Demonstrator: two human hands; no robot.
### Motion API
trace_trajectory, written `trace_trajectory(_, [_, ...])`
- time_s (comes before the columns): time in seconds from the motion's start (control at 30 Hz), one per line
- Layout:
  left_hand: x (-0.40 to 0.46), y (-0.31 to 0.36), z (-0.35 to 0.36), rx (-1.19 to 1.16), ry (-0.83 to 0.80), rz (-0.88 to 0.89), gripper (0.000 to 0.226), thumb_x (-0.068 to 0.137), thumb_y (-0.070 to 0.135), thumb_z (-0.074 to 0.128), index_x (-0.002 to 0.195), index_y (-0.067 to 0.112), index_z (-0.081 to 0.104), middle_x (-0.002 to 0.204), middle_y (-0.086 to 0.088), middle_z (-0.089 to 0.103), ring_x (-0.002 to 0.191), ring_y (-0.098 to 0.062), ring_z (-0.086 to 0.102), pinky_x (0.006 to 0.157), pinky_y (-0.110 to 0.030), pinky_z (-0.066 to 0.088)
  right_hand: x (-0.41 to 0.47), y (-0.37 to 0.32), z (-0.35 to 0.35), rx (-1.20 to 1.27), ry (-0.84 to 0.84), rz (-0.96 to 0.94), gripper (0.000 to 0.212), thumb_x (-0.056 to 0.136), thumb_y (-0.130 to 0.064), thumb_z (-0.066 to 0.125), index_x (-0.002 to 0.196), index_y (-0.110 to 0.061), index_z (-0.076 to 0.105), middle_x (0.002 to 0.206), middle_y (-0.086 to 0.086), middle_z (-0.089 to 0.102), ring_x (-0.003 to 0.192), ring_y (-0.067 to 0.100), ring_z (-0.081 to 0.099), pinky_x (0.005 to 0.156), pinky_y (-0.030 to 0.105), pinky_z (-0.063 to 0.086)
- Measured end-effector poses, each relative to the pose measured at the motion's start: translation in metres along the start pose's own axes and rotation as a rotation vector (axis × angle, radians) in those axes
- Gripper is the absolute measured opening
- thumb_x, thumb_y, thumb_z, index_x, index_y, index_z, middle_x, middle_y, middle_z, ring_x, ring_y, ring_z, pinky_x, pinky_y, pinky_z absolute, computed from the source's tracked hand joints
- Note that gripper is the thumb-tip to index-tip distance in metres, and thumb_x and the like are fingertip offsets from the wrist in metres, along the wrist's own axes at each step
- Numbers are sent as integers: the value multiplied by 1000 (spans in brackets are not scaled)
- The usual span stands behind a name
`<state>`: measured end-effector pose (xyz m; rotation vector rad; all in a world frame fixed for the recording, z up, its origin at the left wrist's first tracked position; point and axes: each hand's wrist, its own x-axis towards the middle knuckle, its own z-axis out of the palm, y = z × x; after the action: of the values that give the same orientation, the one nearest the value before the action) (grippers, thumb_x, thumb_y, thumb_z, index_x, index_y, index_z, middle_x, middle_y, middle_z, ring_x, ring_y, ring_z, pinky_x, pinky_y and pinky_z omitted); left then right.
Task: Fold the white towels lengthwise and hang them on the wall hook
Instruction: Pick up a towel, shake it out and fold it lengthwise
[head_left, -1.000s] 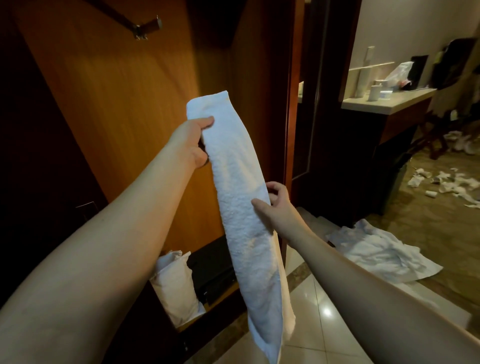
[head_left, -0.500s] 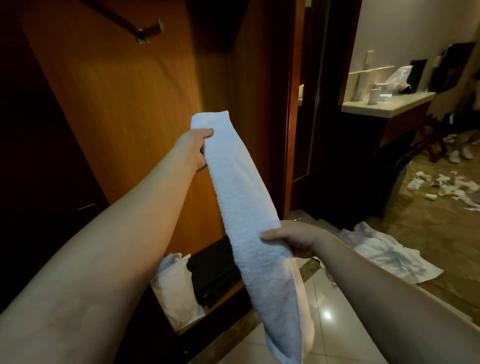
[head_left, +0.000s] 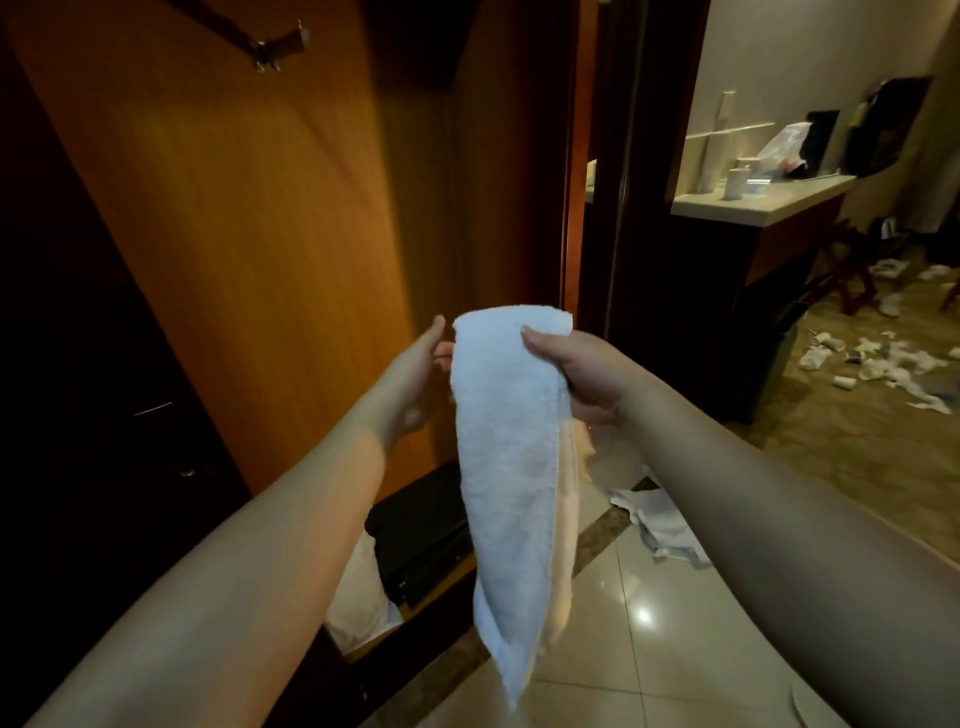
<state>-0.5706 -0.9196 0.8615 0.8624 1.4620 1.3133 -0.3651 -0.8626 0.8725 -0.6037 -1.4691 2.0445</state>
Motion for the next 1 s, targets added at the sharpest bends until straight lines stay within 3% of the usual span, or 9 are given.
trace_trajectory(0.17, [-26,-31,16,-68,8,99,72,91,77,26,123,25,64,123,-3,71,110,-19,67,96,-44,49,9,-21,13,73,124,-91,36,101,-35,57,125,-9,62,118,9,74,111,23,71,88,34,59])
trace_trajectory(0.23, [-34,-42,22,69,30,181,87,79,89,29,137,28,52,135,2,62,121,-16,59,102,-44,47,11,-31,19,95,154,-136,36,102,-35,54,126,-9,61,118,9,74,110,23,71,89,35,59])
trace_trajectory(0.33, [-45,-50,30,274,9,406,118,59,97,46,152,29,25,144,8,48,125,-5,52,86,-21,55,15,-43,31,81,168,-185,39,105,-37,49,127,-8,60,120,11,73,111,24,71,88,36,59])
trace_trajectory(0.47, [-45,-48,46,556,259,553,107,72,81,58,155,39,5,161,15,11,149,-21,21,108,-42,43,22,-57,48,18,259,-243,50,104,-41,50,138,-5,52,121,13,72,108,27,72,97,40,56])
trace_trajectory(0.6, [-41,-44,59,563,312,530,89,85,54,70,154,30,18,157,8,25,139,-16,38,101,-38,52,33,-67,56,-116,404,-276,75,100,-49,56,154,-5,30,137,15,60,123,32,61,108,48,48])
trace_trajectory(0.7, [-37,-36,57,552,357,510,65,92,37,67,147,23,37,146,3,45,117,-9,56,89,-32,58,38,-70,56,-268,474,-272,81,96,-61,52,153,-7,33,144,13,53,131,34,53,110,49,46])
trace_trajectory(0.77, [-37,-30,58,531,364,529,58,92,39,66,143,22,42,140,4,50,114,-8,56,89,-31,58,38,-71,55,-311,507,-272,83,94,-65,48,152,-8,33,137,16,58,124,34,58,106,50,49])
trace_trajectory(0.9, [-41,-15,68,504,341,600,73,88,57,63,145,21,36,143,4,43,122,-10,49,92,-33,55,38,-69,55,-333,533,-288,85,92,-67,49,153,-12,28,147,16,47,131,36,51,108,53,46])
trace_trajectory(1.0, [-36,-8,63,534,355,587,54,90,42,66,135,23,43,126,4,55,96,-5,60,74,-25,57,37,-69,56,-398,568,-313,82,94,-66,47,151,-9,33,143,14,51,129,34,53,107,51,48])
